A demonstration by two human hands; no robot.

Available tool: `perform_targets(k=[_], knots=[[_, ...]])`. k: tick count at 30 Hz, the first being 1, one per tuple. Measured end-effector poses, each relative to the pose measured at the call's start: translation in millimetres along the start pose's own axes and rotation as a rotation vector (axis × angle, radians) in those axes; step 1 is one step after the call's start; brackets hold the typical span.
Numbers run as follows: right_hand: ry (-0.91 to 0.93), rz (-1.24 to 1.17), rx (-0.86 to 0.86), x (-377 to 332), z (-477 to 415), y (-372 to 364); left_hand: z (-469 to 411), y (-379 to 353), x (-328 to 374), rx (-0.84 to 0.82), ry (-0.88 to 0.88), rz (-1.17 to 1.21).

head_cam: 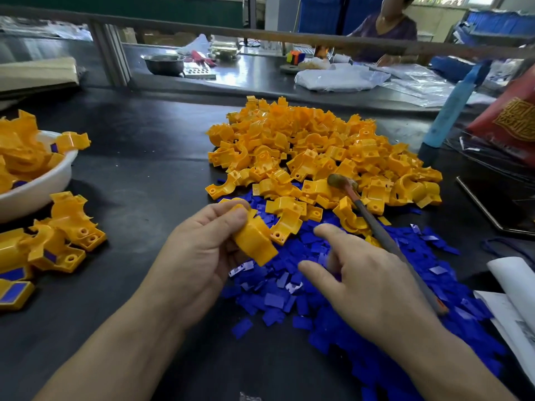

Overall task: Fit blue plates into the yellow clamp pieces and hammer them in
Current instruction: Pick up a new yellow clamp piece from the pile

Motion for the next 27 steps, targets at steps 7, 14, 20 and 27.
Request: perform_targets(k=[7, 14, 20, 27], knots=[[-0.063, 0.262, -0.173, 6, 2, -22, -5, 24, -2, 0.147, 0.140, -0.022], [-0.002, 0.155, -0.022, 11, -5, -23, 3, 5, -6, 0.018, 0.164, -0.081], [-0.062, -0.189, 0.119, 20, -6, -8, 8, -5, -6, -0.078, 0.150, -0.136], [-0.091, -0.337, 0.222, 19, -4, 2, 16, -16, -10, -0.130, 0.146, -0.226]])
Point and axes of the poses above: each hand's wrist, its own z-axis away from the middle knuckle, its own y-axis out of the back of the hand, x = y × z, the point moved 6 cm from there along -z, towards the middle knuckle, and after that the axes turned 8 degrees about -z, right-handed, at the moved point
